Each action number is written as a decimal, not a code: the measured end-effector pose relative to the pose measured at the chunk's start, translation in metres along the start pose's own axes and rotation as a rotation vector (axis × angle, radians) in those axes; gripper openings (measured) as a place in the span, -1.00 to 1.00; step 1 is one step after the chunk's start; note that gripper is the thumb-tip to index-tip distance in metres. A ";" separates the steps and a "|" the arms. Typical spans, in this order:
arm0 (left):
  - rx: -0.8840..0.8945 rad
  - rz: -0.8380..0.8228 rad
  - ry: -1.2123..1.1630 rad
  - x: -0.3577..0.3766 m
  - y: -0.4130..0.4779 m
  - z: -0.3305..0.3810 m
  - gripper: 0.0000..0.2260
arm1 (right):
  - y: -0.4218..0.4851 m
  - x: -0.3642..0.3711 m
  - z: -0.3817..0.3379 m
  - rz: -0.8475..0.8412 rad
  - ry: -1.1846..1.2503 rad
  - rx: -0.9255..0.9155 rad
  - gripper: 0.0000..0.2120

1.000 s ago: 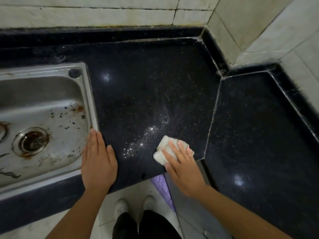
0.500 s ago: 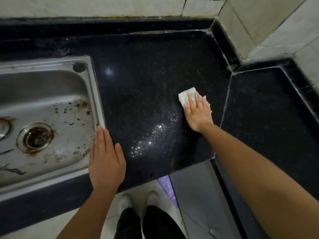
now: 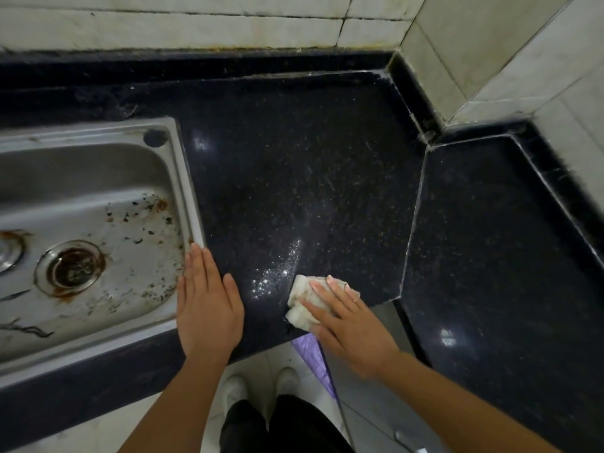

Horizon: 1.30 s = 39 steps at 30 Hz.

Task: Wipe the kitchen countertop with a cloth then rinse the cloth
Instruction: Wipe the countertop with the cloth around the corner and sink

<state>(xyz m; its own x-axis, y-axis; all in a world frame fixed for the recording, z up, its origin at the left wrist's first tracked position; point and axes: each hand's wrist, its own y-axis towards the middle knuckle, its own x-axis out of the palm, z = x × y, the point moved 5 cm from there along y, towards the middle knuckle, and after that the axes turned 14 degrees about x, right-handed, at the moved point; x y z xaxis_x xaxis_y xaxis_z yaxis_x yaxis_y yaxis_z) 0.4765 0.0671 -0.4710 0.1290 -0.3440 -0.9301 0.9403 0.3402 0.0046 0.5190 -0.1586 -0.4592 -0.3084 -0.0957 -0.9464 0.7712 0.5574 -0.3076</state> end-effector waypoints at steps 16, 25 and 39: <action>-0.004 0.003 0.007 0.002 0.001 0.000 -0.47 | 0.116 -0.039 -0.003 -0.106 0.160 0.291 -0.52; -0.004 0.012 -0.008 0.000 0.000 0.000 -0.46 | 0.002 -0.011 -0.030 -0.226 0.078 -0.164 -0.60; -0.003 0.035 -0.052 0.003 0.001 -0.002 -0.48 | 0.152 -0.041 -0.052 -0.097 0.150 0.183 -0.52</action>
<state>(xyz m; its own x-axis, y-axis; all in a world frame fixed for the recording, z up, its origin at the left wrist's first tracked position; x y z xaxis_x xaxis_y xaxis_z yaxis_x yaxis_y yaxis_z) 0.4775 0.0683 -0.4746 0.1783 -0.3771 -0.9088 0.9342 0.3551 0.0359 0.6198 -0.0275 -0.4621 -0.4544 -0.0109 -0.8907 0.8177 0.3914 -0.4220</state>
